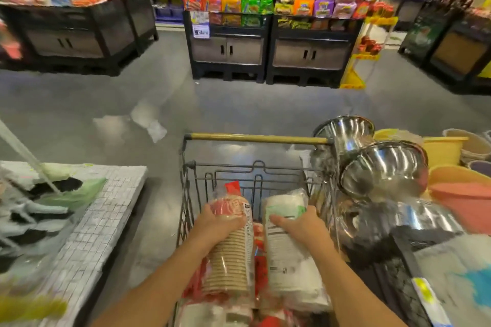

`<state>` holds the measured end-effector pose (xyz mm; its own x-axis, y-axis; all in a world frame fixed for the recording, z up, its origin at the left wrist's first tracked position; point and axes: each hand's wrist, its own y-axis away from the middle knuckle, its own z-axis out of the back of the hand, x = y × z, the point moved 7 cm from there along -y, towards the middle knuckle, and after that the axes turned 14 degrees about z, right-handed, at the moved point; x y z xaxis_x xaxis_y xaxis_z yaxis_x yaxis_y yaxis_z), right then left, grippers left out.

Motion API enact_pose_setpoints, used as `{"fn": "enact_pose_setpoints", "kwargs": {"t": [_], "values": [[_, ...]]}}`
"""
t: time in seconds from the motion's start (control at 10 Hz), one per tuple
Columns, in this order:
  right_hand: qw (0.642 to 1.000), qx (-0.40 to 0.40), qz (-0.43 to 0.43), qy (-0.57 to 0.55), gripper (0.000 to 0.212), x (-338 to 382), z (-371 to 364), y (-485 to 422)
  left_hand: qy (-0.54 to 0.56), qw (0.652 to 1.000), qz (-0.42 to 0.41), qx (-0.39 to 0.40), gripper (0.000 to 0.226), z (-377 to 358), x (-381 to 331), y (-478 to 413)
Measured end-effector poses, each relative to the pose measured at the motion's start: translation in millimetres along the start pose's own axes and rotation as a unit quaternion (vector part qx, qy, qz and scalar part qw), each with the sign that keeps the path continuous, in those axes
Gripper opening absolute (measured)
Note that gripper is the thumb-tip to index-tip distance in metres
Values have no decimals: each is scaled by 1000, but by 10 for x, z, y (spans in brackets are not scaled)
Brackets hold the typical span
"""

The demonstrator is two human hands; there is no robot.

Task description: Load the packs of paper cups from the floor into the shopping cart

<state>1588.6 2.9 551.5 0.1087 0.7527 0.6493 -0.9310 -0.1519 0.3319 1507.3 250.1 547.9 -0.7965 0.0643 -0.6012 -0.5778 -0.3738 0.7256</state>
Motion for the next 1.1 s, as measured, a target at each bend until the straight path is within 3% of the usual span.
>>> {"fn": "enact_pose_setpoints", "kwargs": {"t": [0.1, 0.2, 0.4, 0.5, 0.8, 1.0, 1.1], "values": [[999, 29, -41, -19, 125, -201, -222, -444, -33, 998, 53, -13, 108, -192, 56, -596], [996, 47, -60, -35, 119, -406, -449, -620, -79, 993, 70, -45, 100, -292, 237, -1015], [996, 59, -43, -48, 99, -448, -564, -594, -142, 988, 14, -54, 77, -346, 124, -844], [998, 56, -22, -34, 94, -427, -503, -510, -169, 983, -18, -64, 78, -327, 91, -713], [997, 40, 54, 22, 98, -97, -272, 132, -294, 939, -151, -93, 57, -71, 111, 190], [988, 25, 115, 101, 85, 211, -137, 1081, -344, 907, -219, -105, 53, 237, 450, 897], [978, 17, 146, 151, 65, 288, -134, 1863, -365, 881, -278, -118, 33, 393, 642, 1570]]}}
